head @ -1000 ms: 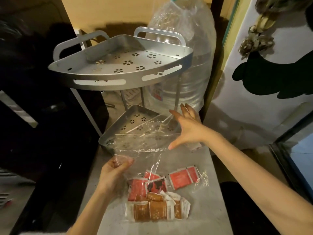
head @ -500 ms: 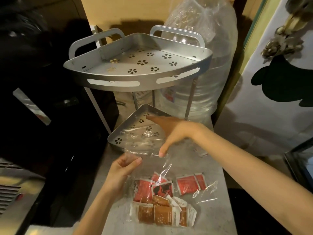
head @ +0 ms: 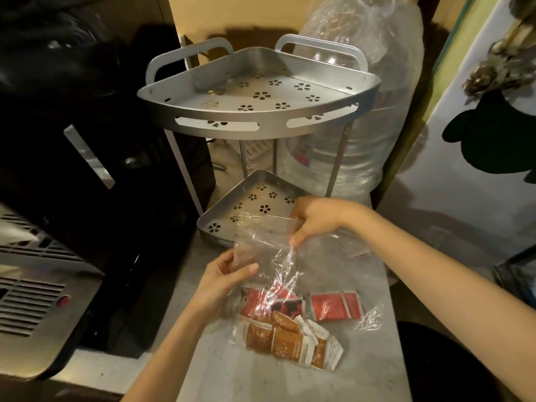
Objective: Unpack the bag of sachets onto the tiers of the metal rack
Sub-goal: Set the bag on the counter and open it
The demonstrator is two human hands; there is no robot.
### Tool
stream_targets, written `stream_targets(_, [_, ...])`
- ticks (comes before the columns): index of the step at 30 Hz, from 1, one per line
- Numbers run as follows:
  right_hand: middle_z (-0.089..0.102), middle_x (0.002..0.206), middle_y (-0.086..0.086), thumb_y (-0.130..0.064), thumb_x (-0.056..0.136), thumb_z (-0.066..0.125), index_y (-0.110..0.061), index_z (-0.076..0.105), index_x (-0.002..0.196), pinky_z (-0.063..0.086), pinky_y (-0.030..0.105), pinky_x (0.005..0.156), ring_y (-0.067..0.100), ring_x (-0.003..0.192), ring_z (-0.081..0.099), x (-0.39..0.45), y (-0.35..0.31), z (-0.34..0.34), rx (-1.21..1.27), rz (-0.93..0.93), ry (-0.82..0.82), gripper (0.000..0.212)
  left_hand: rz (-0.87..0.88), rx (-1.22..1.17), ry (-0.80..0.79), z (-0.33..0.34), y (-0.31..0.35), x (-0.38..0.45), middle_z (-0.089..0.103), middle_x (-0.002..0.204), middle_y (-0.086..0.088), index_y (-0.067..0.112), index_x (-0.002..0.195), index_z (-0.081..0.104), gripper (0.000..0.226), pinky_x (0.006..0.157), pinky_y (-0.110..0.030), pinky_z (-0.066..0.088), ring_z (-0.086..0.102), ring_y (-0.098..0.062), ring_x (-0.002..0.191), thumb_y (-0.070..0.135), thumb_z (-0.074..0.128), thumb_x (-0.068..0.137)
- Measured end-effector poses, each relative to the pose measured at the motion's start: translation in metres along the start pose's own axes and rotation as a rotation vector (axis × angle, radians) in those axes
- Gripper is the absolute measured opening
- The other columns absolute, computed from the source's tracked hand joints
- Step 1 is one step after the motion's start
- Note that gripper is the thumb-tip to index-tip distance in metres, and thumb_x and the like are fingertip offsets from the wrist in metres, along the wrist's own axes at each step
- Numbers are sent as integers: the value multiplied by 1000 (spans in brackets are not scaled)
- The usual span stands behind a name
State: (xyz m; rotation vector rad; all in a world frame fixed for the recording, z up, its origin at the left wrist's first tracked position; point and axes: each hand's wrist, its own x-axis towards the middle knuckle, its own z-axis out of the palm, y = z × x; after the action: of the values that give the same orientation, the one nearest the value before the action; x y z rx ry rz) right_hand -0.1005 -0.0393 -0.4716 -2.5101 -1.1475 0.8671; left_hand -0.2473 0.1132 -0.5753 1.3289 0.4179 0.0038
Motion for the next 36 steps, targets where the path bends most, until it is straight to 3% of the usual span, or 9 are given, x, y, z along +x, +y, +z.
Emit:
stream_targets(3, [58,54,-18,-16,77,72,-15,69,79,35,3,46,-2,50,51,-13,1,-3,110,18,12,4,20,41,-18,-5,-4,-3,68,110,-5,15,114,58,62,64,-17,53,69,-14,91,26,80,58])
stream_targets(7, [64,67,-2,-13,77,72,-3,73,92,41,8,50,-5,47,52,-31,-7,-2,297,-13,32,18,40,138,25,-10,-6,-11,60,111,12,22,114,53,52,65,-7,48,60,-4,98,27,76,68])
stream_targets(11, [62,52,-11,-12,77,72,-4,73,87,44,13,51,-2,45,50,-41,-23,3,446,-29,91,13,119,453,151,-15,-10,-19,33,137,17,28,140,29,96,100,-22,31,32,-4,127,54,76,60])
stream_targets(17, [67,53,-10,-10,74,74,-6,73,82,48,15,59,2,52,56,-31,-59,18,734,-64,208,9,390,629,272,-9,-4,-47,10,142,26,42,136,12,54,110,-22,10,11,6,134,49,40,90])
stream_targets(23, [72,74,-4,-14,73,74,-16,74,81,45,23,91,6,76,65,-18,-77,38,960,-72,237,9,458,595,273,-23,-2,-54,12,154,13,32,143,15,53,118,-30,8,10,3,140,47,17,92])
stream_targets(27, [70,79,-1,-12,72,74,-5,70,95,49,20,71,8,73,62,-13,-46,71,1240,120,324,24,403,771,306,-26,-7,-49,0,149,20,36,139,4,57,116,-29,-4,-5,4,138,57,6,86])
stream_targets(30, [63,85,8,-17,70,77,3,64,108,49,29,65,18,76,56,-26,-13,103,1323,324,337,45,230,927,189,-15,-28,-36,-2,155,10,31,143,1,55,119,-38,-1,-7,-2,140,52,4,92])
stream_targets(33, [64,85,7,-18,72,75,7,62,106,45,32,81,19,82,58,-48,15,124,1302,461,398,45,165,1130,54,1,-55,-26,-13,156,5,30,143,-9,61,117,-36,-9,-18,-7,139,58,1,90])
stream_targets(36, [71,94,6,-40,52,85,-6,62,98,47,41,97,27,99,64,-66,37,134,1223,536,418,61,261,1280,49,17,-62,-22,-23,151,6,29,142,-15,64,102,-24,-33,-26,-10,137,59,0,88])
